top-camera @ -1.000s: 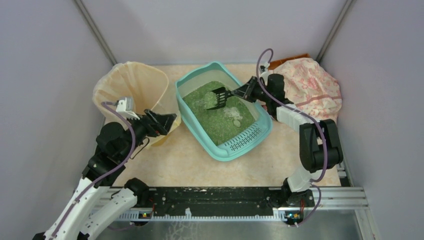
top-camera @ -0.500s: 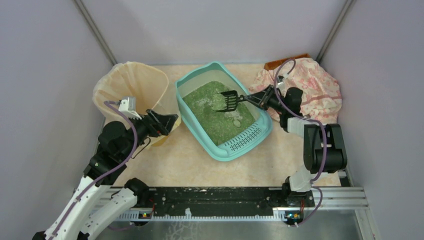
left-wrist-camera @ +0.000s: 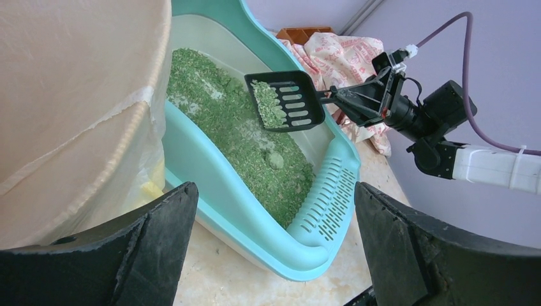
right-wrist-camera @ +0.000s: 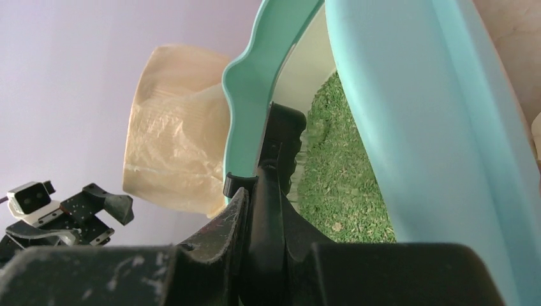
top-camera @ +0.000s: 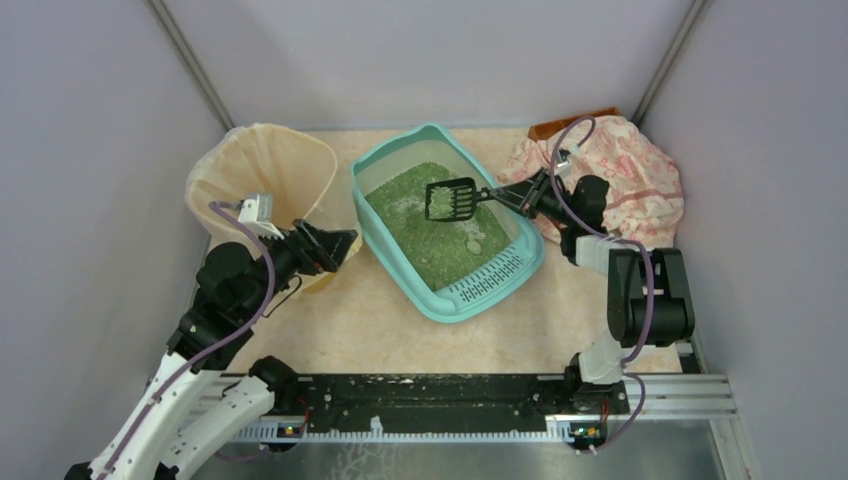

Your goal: Clean the litter box

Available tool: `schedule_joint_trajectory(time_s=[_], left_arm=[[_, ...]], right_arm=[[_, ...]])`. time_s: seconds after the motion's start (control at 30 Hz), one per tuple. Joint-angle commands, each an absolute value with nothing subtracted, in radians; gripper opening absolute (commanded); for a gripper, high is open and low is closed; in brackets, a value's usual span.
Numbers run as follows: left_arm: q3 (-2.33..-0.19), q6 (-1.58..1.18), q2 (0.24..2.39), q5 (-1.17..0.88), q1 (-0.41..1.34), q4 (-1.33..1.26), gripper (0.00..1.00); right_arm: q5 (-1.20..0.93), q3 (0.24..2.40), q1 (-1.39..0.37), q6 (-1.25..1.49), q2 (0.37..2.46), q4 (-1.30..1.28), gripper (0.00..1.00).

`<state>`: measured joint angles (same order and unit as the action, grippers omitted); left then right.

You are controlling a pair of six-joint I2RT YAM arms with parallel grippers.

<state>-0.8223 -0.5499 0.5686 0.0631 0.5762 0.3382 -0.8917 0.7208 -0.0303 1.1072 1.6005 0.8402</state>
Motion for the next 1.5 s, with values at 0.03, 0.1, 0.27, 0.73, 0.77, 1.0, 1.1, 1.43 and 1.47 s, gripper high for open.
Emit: schedule_joint_trajectory(time_s=[0.03, 0.1, 0.27, 0.73, 0.77, 1.0, 1.1, 1.43, 1.47], left_arm=[[-0.839, -0.546, 0.559, 0.075, 0.578, 0.319, 0.97], [-0.834, -0.558, 0.563, 0.053, 0.579, 0.306, 0.97], [-0.838, -0.552, 0.575, 0.052, 0.578, 0.311, 0.97], [-0.817, -0.579, 0.581, 0.048, 0.578, 0.284, 0.97], [-0.810, -0.583, 0.581, 0.042, 0.579, 0.272, 0.97], [-0.818, -0.574, 0.597, 0.034, 0.579, 0.276, 0.97], [-0.797, -0.560, 0.581, 0.068, 0.578, 0.260, 0.97], [-0.797, -0.560, 0.602, 0.047, 0.578, 0.264, 0.97], [-0.807, -0.568, 0.607, 0.028, 0.577, 0.267, 0.97]], right_arm=[[-0.892, 0.740, -0.011, 1.079, 1.557, 0.880, 0.00], [-0.903, 0.740, -0.019, 1.083, 1.563, 0.887, 0.00], [-0.896, 0.730, -0.005, 1.096, 1.558, 0.912, 0.00], [-0.884, 0.730, -0.061, 1.058, 1.567, 0.890, 0.00], [-0.897, 0.749, -0.088, 1.037, 1.574, 0.850, 0.00], [-0.892, 0.736, -0.051, 1.077, 1.587, 0.913, 0.00], [-0.915, 0.768, -0.111, 1.032, 1.607, 0.857, 0.00], [-0.870, 0.808, -0.123, 0.892, 1.570, 0.660, 0.00], [-0.855, 0.800, -0.083, 0.889, 1.559, 0.665, 0.00]])
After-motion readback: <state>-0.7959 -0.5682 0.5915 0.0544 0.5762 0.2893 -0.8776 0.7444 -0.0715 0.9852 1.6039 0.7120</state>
